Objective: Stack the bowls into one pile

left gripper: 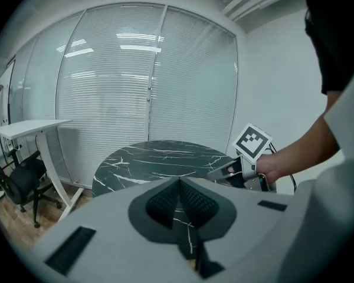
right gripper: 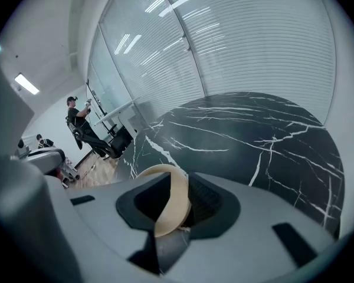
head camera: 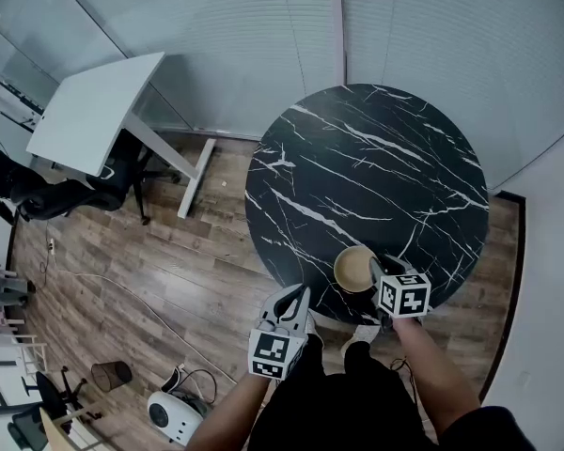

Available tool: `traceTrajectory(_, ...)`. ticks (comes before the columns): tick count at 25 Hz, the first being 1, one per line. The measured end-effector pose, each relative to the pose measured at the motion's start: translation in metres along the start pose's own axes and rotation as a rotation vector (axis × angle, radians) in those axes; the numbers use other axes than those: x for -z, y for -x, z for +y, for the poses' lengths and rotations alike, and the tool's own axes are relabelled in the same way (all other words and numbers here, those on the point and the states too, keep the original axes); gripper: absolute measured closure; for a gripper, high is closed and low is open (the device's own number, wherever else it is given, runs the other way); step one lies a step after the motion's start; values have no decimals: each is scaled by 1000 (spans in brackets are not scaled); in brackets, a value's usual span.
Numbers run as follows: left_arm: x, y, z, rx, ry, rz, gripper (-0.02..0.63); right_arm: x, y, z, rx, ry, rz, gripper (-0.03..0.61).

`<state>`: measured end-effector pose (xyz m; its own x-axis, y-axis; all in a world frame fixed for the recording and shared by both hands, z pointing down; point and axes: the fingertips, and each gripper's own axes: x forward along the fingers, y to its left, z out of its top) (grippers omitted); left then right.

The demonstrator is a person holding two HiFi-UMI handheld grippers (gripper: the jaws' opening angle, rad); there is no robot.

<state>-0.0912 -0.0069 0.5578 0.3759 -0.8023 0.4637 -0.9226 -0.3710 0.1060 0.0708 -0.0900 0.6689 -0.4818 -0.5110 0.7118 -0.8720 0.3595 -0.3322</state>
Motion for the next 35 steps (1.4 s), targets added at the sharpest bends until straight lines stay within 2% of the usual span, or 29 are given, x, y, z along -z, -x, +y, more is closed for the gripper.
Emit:
traceTrajectory(11, -13, -1, -5, 8, -7, -27, 600, -42, 37, 26, -62, 72, -133, 482)
traceTrajectory(16, -40, -7, -8, 19, -29, -81, 601, -73, 64, 39, -92, 64, -254, 497)
traceTrajectory(20, -59, -8, -8, 20, -49, -114, 600, -93, 89, 53, -113, 109, -353, 532)
traceTrajectory(25, -89, -5, -10, 24, -72, -172, 600, -115, 120, 65, -104, 186, -469, 563)
traceTrajectory(30, -107, 3, -13, 26, -73, -213, 600, -131, 154, 78, -69, 308, -554, 569)
traceTrajectory(35, -136, 11, -16, 35, -130, -271, 601, -145, 181, 82, -64, 315, -611, 569)
